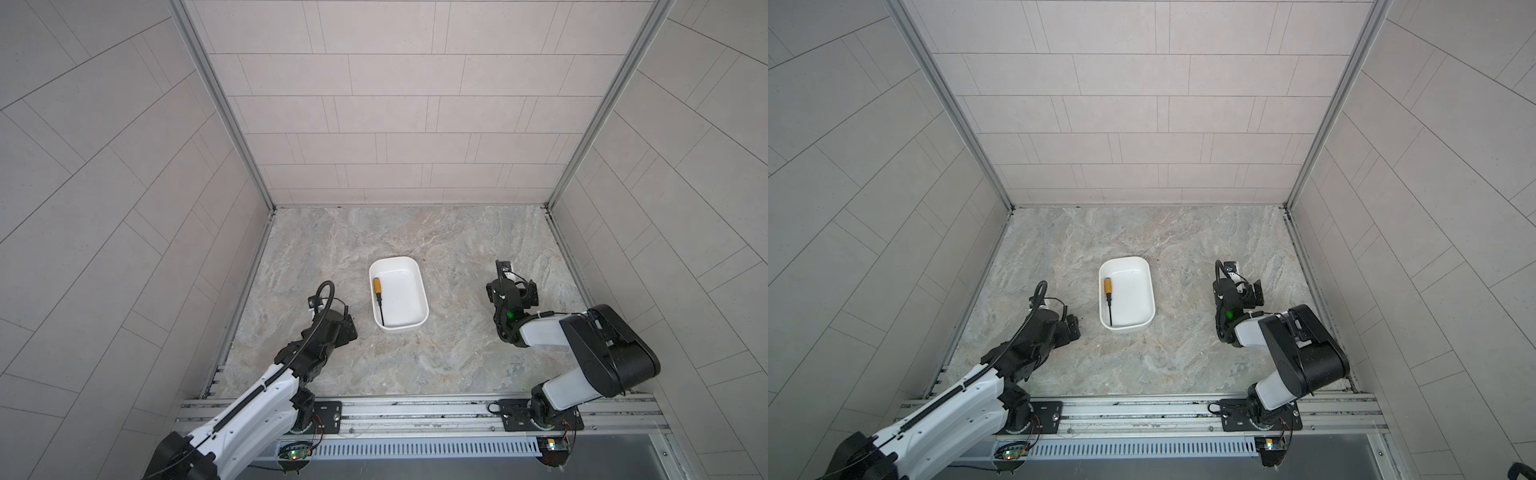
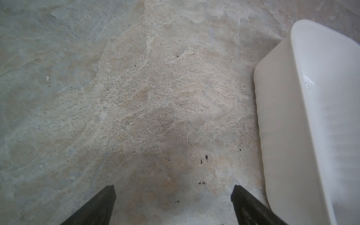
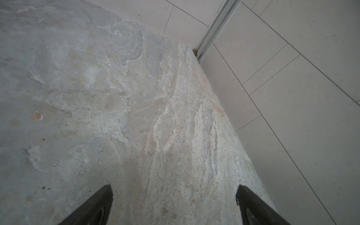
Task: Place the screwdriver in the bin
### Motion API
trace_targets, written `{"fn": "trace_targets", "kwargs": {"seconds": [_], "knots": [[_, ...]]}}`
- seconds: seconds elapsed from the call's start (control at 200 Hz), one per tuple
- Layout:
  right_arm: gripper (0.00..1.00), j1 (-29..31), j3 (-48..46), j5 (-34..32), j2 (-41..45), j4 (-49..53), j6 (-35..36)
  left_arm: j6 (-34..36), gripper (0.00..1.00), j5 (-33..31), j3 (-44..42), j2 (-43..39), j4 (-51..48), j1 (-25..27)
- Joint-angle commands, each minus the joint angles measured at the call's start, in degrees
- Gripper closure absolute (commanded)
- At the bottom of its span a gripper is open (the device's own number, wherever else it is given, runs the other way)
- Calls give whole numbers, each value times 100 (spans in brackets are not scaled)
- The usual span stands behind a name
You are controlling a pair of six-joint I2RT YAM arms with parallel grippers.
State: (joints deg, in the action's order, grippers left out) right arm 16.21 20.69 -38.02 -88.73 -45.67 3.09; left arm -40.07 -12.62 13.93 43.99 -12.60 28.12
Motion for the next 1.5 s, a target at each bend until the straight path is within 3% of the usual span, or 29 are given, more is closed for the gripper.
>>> {"fn": "trace_targets", "kwargs": {"seconds": [0.0, 0.155, 0.235, 0.305, 0.4, 0.751, 0.846, 1.066, 1.161, 1.236, 1.331, 1.441, 1.496], "knots": [[0, -139, -70, 46, -77, -1535, 312, 61, 0, -2, 188, 13, 46, -18], [3, -909, -319, 1347, 91, -1248, -436, 59, 0, -13, 228, 290, 104, -13], [1, -940, -133, 1258, -234, -1433, -447, 42, 0, 20, 250, 431, 182, -17], [1, -899, -25, 1198, -94, -972, -484, 60, 0, 58, 250, 580, 227, -13], [1, -885, -107, 1216, -222, -1368, -381, 47, 0, 93, 250, 748, 238, -13], [1, -891, -92, 1215, -202, -1295, -384, 67, 0, 208, 505, 1229, 415, -15], [1, -886, -99, 1217, -203, -1287, -387, 385, 0, 207, 613, 1280, 497, -17], [1, -889, -102, 1218, -206, -1304, -384, 1198, 0, -616, 1459, 1373, 672, -19], [1, -883, -100, 1220, -205, -1304, -381, 2314, 0, -1030, 1806, 1492, 1264, -19], [1, -887, -100, 1211, -203, -1304, -384, 2699, 0, -1459, 2012, 1611, 1618, -16], [1, -883, -100, 1218, -206, -1299, -383, 3564, 0, -1984, 1994, 1916, 2531, -21], [1, -888, -104, 1218, -206, -1303, -387, 4077, 0, -3444, 1827, 2704, 4082, -102], [1, -890, -106, 1212, -206, -1304, -380, 4709, 0, -3433, 1668, 3192, 5063, -307]]}}
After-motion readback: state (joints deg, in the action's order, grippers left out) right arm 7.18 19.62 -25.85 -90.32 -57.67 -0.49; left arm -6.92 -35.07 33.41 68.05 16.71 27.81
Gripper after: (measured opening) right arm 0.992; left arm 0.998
